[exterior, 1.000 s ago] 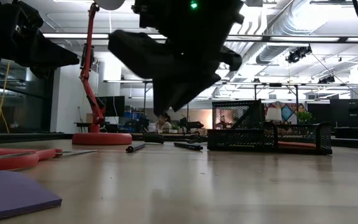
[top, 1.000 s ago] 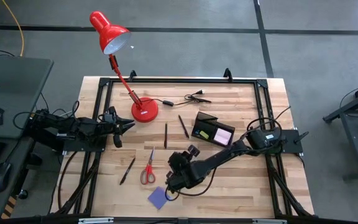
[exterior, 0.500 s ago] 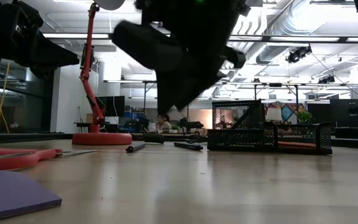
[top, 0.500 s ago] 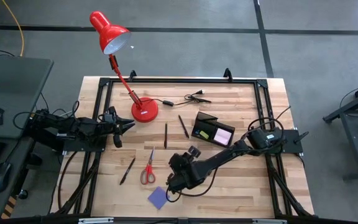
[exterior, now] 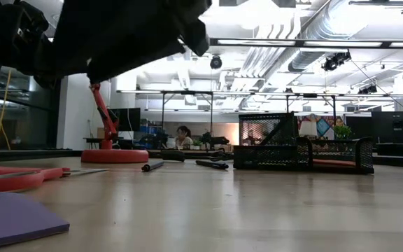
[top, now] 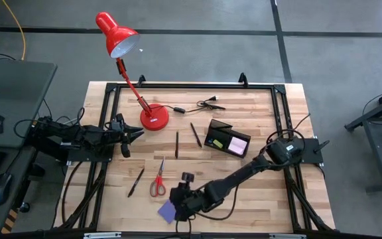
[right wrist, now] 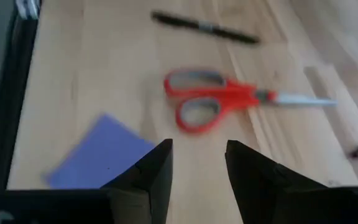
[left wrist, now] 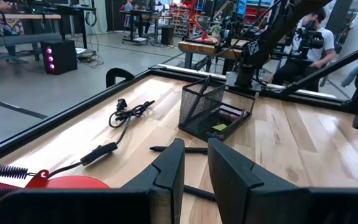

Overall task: Pick and place office supplies into organizer
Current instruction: Put the red scissors into the desk organizer

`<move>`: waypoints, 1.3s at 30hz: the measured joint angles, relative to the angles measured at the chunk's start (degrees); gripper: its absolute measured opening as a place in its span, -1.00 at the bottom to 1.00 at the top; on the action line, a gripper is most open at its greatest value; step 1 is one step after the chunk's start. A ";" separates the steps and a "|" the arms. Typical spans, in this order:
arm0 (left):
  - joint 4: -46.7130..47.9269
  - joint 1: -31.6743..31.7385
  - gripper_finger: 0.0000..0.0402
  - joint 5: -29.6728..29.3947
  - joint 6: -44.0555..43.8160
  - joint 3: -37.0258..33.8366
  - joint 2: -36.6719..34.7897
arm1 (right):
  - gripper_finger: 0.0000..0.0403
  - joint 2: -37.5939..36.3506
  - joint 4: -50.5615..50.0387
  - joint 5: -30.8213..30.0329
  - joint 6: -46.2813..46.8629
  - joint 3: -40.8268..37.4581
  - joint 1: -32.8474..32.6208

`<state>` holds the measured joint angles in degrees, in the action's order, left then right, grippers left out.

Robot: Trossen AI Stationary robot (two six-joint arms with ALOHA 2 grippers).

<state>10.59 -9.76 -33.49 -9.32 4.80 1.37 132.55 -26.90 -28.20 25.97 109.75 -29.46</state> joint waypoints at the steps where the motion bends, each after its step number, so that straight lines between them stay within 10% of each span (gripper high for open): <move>1: -0.02 0.00 -0.69 0.00 0.02 0.00 -0.02 | -0.30 0.00 1.99 0.25 -0.97 -0.03 0.15; 9: 0.13 0.00 -0.69 0.02 0.02 0.00 0.00 | -0.27 -7.08 41.54 22.92 -11.70 -24.28 3.14; 20: 0.09 0.00 -0.69 0.02 0.00 0.00 -0.02 | -0.27 -36.58 69.37 2.02 -15.81 -67.86 -2.02; 27: 0.10 0.00 -0.69 0.02 0.02 -0.02 -0.02 | -0.24 -54.13 74.93 1.86 -18.16 -87.49 -3.57; 39: 0.18 0.00 -0.69 0.02 0.00 -0.02 -0.02 | -0.24 -77.58 70.84 -1.66 -16.77 -102.05 -3.10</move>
<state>10.77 -9.76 -33.47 -9.32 4.78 1.34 54.97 43.93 -29.86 9.20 7.70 -32.56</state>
